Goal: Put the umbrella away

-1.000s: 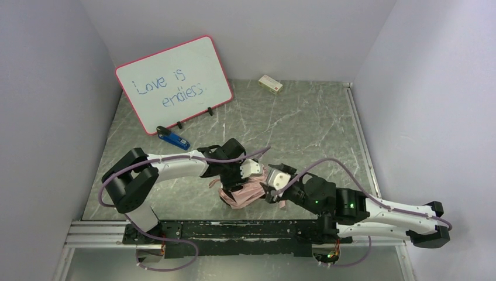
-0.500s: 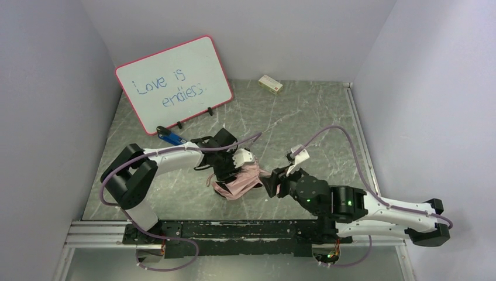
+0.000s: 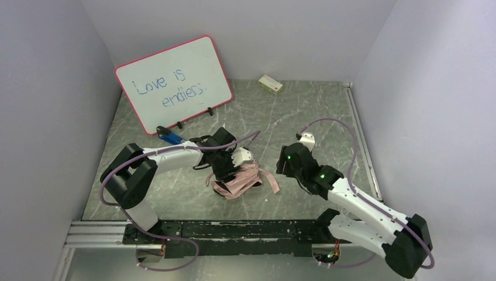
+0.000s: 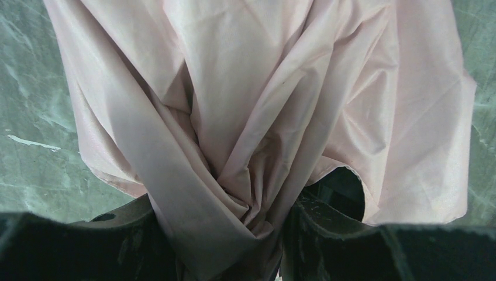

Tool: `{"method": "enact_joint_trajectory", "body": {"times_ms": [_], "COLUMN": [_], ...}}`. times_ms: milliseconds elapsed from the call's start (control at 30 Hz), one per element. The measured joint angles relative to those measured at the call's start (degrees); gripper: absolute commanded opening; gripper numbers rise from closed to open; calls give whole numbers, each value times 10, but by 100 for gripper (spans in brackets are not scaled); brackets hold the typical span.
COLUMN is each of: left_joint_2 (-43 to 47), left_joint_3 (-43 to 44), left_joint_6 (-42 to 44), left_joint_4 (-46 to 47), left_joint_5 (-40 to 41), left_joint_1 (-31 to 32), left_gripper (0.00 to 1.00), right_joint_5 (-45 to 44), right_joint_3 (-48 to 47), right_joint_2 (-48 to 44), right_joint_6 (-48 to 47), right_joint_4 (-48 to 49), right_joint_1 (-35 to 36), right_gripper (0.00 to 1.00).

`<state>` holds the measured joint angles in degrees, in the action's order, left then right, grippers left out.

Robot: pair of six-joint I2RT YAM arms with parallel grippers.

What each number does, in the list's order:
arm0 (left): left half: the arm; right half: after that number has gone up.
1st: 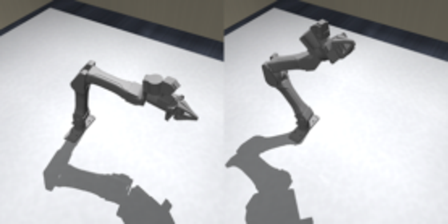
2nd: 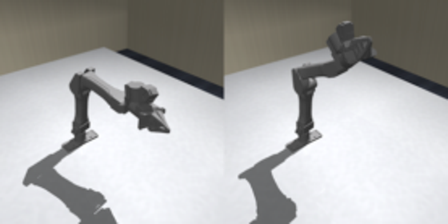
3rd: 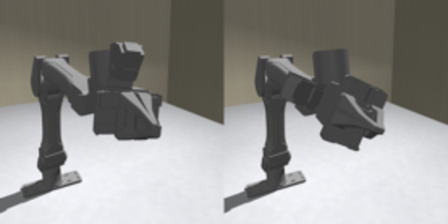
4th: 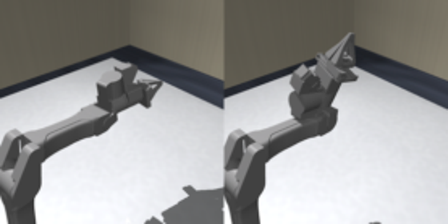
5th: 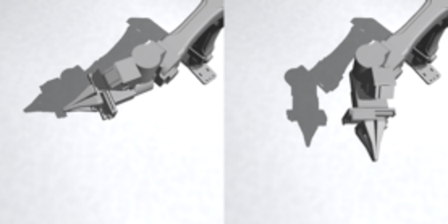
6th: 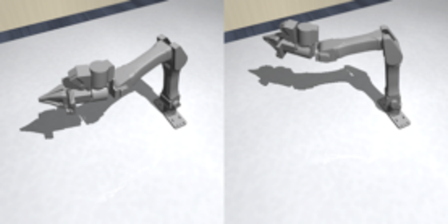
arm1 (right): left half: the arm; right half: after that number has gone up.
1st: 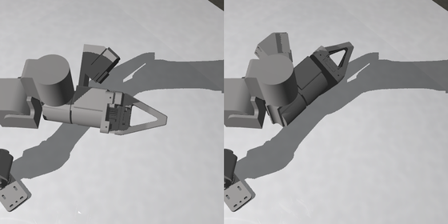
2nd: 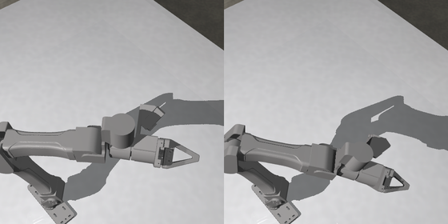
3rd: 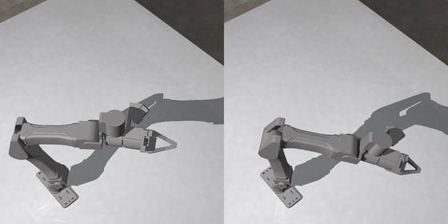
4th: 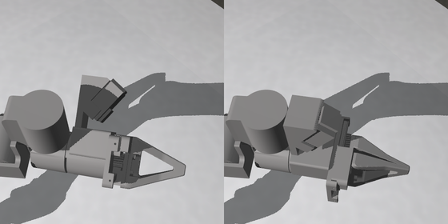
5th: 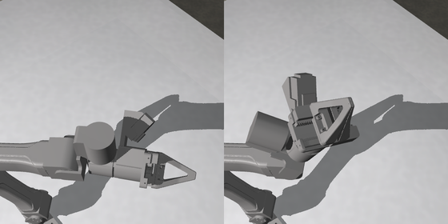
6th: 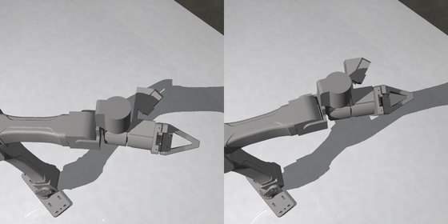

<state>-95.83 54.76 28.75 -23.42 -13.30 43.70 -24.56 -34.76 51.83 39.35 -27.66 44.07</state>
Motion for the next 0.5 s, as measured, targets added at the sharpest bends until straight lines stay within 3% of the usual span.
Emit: {"method": "enact_joint_trajectory", "body": {"times_ms": [100,267,500], "left_joint_2": [-1,-8,-8], "left_joint_3": [1,7,8], "left_joint_6": [0,0,0], "left_joint_4": [0,-6,-7], "left_joint_5": [0,-1,-1], "left_joint_1": [0,-1,-1], "left_gripper": [5,5,5], "right_joint_5": [95,214,259], "right_joint_3": [7,45,72], "right_joint_2": [27,57,83], "right_joint_6": [-41,-74,-90], "right_joint_4": [32,80,110], "right_joint_1": [-70,-97,-100], "right_gripper": [64,64,62]}}
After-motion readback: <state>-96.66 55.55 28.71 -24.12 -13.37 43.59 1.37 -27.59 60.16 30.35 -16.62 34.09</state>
